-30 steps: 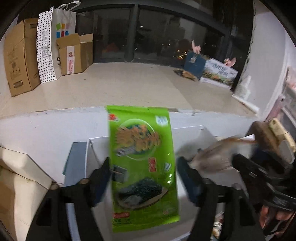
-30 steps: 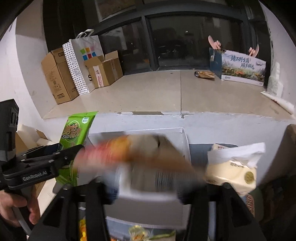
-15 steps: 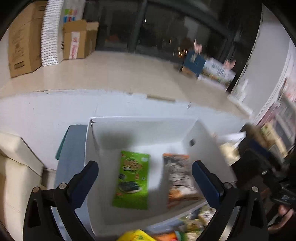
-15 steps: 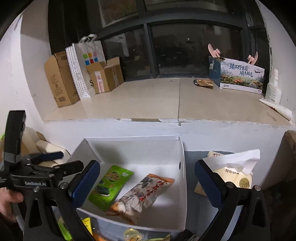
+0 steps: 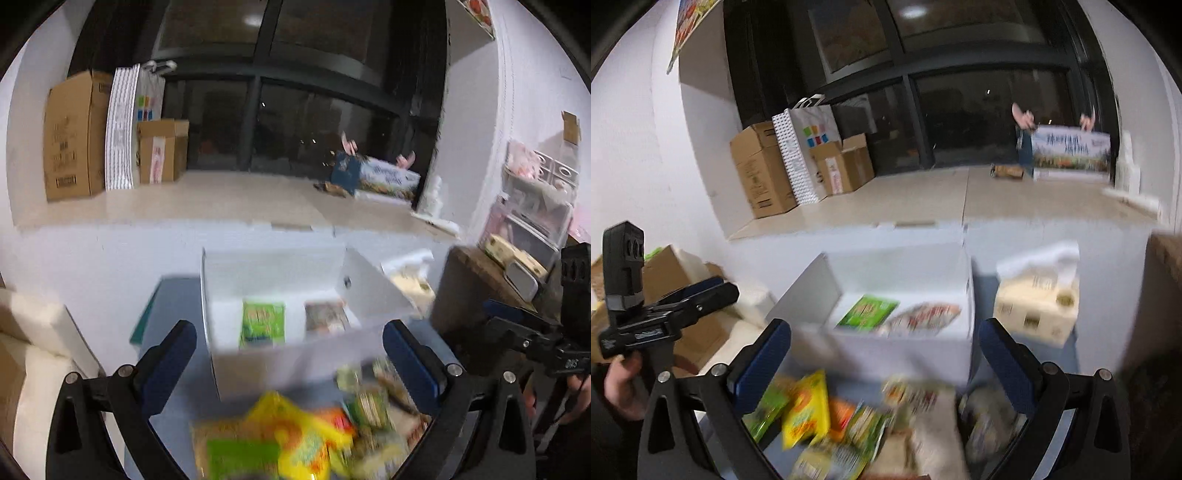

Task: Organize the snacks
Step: 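Move both tools back toward the snack pile, then grasp another green seaweed pack with the left tool while the right tool grasps a long white bag, then carry both packets into the white box and open both tools, then move both tools back over the remaining snacks, then grasp the round cookie pack with the left tool while the right tool grasps a grey-green bag, then lower both packets into the white box and release them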

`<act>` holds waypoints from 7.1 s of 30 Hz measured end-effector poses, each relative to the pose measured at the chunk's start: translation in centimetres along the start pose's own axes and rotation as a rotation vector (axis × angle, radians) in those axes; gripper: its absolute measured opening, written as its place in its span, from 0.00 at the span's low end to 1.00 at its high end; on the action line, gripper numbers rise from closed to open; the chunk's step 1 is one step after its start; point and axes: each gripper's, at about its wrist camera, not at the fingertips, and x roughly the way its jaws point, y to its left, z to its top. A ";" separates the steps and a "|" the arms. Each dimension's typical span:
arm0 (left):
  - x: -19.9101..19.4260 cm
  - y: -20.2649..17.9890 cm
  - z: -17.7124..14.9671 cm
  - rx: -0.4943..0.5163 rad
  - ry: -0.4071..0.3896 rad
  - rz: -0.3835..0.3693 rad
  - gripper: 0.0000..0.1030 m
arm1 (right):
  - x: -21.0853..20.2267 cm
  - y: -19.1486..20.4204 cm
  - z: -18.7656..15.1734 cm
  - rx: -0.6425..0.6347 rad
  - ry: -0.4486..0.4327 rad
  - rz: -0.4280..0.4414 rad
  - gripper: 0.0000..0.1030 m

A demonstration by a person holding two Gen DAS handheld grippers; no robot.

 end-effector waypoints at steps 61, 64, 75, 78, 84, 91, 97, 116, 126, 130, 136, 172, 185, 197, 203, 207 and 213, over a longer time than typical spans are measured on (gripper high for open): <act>0.3 3.8 -11.6 0.012 0.303 -0.004 0.61 | -4.1 1.1 -8.7 0.050 0.121 -0.078 0.39; -1.0 3.2 -8.7 0.003 0.235 -0.040 0.61 | -3.6 1.8 -7.9 0.046 0.107 -0.074 0.39; 2.3 0.2 3.5 0.018 0.102 -0.078 0.61 | 1.9 3.2 1.0 0.060 0.070 -0.076 0.39; 5.0 -0.8 6.1 0.047 0.104 -0.061 0.61 | 4.5 2.7 3.5 0.057 0.078 -0.094 0.39; 10.9 -0.6 9.8 0.041 0.139 -0.022 0.61 | 10.7 -0.3 7.6 0.055 0.124 -0.169 0.39; 15.5 -0.1 10.6 0.052 0.189 0.060 1.00 | 15.1 -4.0 9.8 0.112 0.136 -0.186 0.92; 16.1 1.2 9.9 0.017 0.202 0.072 1.00 | 15.8 -4.3 10.0 0.121 0.118 -0.144 1.00; 6.2 1.0 6.3 0.035 0.092 0.018 1.00 | 6.4 -1.9 5.0 0.085 0.067 0.004 1.00; -1.1 1.7 -3.8 0.006 0.114 -0.039 1.00 | -0.1 -2.7 -6.9 0.145 0.157 -0.081 1.00; -2.5 2.0 -6.3 -0.011 0.122 -0.027 1.00 | -0.5 -3.8 -9.9 0.132 0.178 -0.155 1.00; -3.5 2.0 -8.1 -0.015 0.140 -0.030 1.00 | 2.3 -6.2 -9.3 0.124 0.214 -0.202 1.00; 8.7 7.7 -12.0 -0.293 0.418 0.009 1.00 | 1.1 -5.6 -8.1 0.086 0.194 -0.064 0.63; 9.8 6.5 -12.6 -0.187 0.429 0.096 0.74 | -0.7 -1.0 -8.5 0.017 0.169 0.005 0.63; 1.7 3.1 -5.9 -0.066 0.137 -0.011 0.74 | 1.0 1.3 -6.1 -0.018 0.142 0.034 0.58; 2.5 1.0 1.6 0.003 0.060 -0.042 0.74 | 2.7 2.3 0.1 -0.023 0.063 0.051 0.58; 5.0 0.0 5.7 0.047 0.044 -0.047 0.74 | 5.7 1.9 4.4 -0.001 0.060 0.047 0.58; 9.7 -0.5 8.4 0.090 0.075 0.000 0.75 | 11.6 -0.4 8.2 0.049 0.116 0.007 0.58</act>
